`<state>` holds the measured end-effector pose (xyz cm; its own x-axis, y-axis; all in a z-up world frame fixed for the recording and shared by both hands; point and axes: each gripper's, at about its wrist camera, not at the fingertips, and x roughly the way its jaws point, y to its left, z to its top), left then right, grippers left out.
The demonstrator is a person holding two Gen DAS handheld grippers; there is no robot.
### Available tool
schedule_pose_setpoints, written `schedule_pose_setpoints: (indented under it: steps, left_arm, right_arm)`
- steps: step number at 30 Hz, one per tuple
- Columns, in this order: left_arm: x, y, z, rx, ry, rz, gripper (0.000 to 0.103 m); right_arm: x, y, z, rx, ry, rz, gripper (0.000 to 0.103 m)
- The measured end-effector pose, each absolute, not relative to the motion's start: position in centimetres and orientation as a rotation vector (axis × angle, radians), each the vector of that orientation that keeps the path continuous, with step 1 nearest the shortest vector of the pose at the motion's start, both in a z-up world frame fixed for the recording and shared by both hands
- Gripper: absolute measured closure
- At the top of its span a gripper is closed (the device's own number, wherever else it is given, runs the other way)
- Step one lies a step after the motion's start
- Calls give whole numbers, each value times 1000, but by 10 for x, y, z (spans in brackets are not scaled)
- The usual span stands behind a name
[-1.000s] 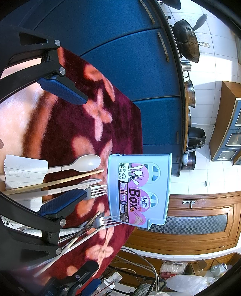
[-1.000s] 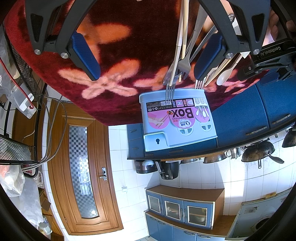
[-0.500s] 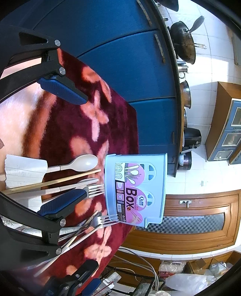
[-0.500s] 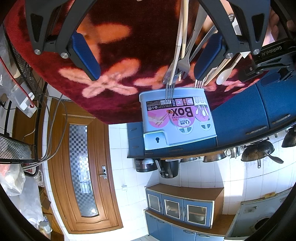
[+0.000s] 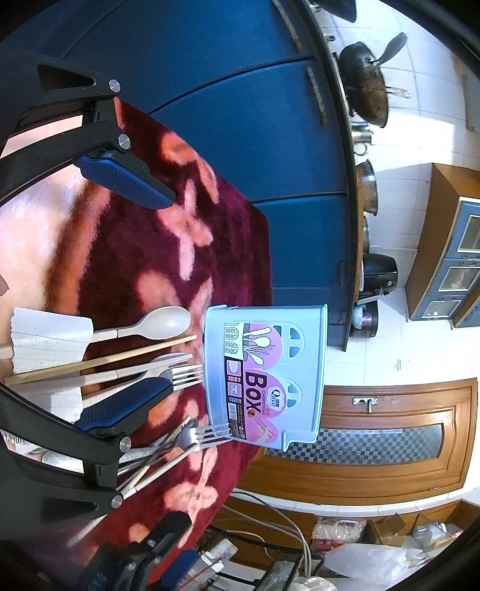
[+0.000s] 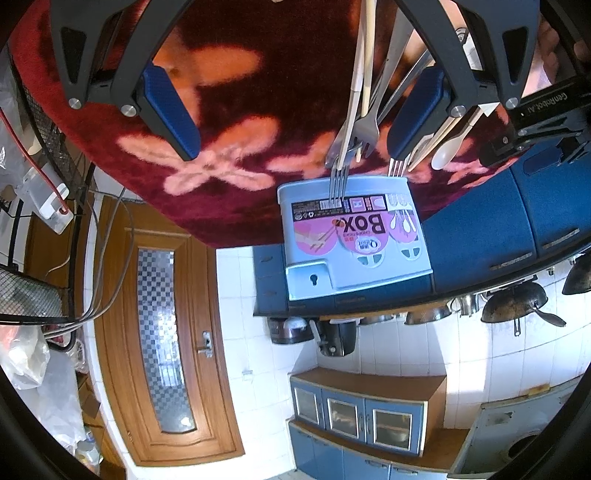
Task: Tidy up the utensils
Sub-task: 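Grasp the white spoon with the left tool while the right tool grasps a white chopstick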
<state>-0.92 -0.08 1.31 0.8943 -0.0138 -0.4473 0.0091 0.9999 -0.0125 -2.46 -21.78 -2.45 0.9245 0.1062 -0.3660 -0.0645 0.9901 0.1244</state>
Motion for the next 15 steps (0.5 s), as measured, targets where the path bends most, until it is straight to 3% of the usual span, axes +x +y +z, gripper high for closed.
schedule_pose_setpoints:
  steps: [12, 15]
  left_arm:
    - [19, 17, 28, 19, 605, -47, 9]
    - [28, 18, 19, 18, 680, -66, 15]
  right_arm:
    - [-4, -203, -10, 30, 542, 162, 1]
    - [5, -199, -14, 21, 610, 187, 17]
